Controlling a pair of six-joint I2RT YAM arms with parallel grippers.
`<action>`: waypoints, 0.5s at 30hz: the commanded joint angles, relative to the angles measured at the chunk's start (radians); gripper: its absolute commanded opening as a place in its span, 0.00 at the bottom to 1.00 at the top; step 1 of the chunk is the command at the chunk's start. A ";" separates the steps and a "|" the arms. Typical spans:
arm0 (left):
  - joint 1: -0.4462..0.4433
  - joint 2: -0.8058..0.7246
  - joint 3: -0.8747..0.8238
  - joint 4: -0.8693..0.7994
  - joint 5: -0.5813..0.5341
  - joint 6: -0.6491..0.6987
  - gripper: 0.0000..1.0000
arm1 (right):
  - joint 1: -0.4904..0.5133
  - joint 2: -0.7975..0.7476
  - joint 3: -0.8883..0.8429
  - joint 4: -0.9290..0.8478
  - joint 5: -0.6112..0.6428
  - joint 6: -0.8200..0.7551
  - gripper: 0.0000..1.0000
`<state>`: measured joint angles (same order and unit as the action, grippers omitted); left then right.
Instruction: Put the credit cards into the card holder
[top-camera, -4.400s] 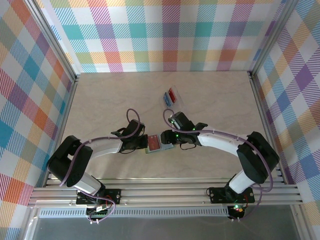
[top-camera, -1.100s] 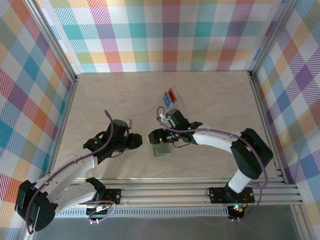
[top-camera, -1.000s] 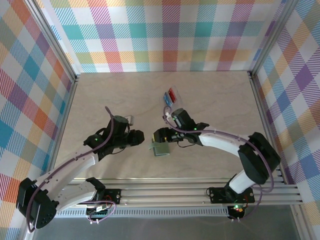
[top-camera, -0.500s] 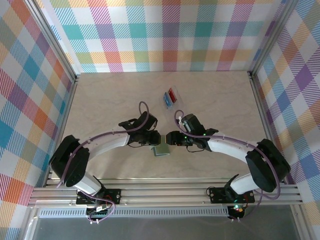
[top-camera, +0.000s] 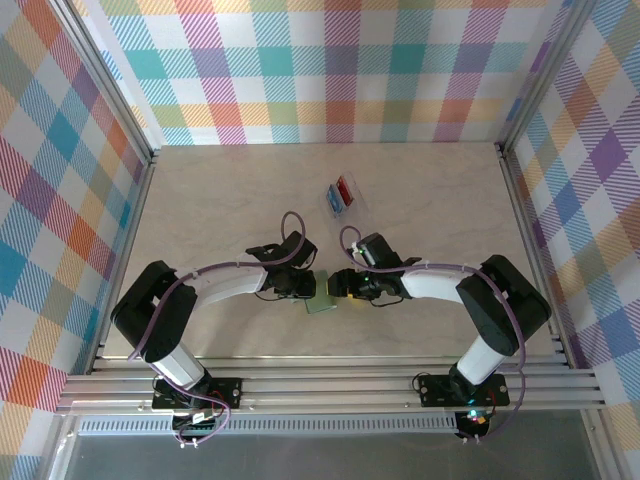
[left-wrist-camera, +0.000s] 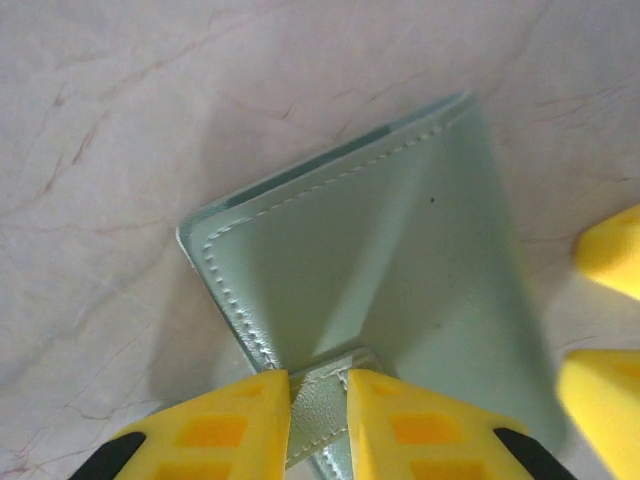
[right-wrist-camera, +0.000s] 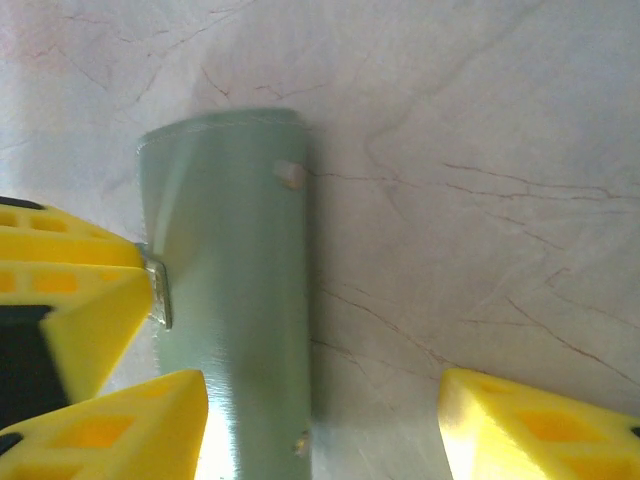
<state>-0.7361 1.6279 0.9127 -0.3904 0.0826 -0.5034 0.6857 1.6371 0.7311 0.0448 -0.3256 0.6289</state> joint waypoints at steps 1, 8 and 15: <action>0.013 0.024 -0.048 -0.028 -0.014 0.011 0.23 | 0.005 0.047 0.029 0.084 -0.093 0.007 0.63; 0.024 0.046 -0.099 0.020 0.018 0.000 0.22 | 0.008 0.106 0.047 0.162 -0.178 0.036 0.61; 0.052 0.036 -0.140 0.085 0.086 -0.010 0.21 | 0.043 0.179 0.086 0.234 -0.264 0.064 0.43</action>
<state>-0.6971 1.6058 0.8368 -0.3031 0.1432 -0.5072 0.7044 1.7828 0.7994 0.2111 -0.4953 0.6758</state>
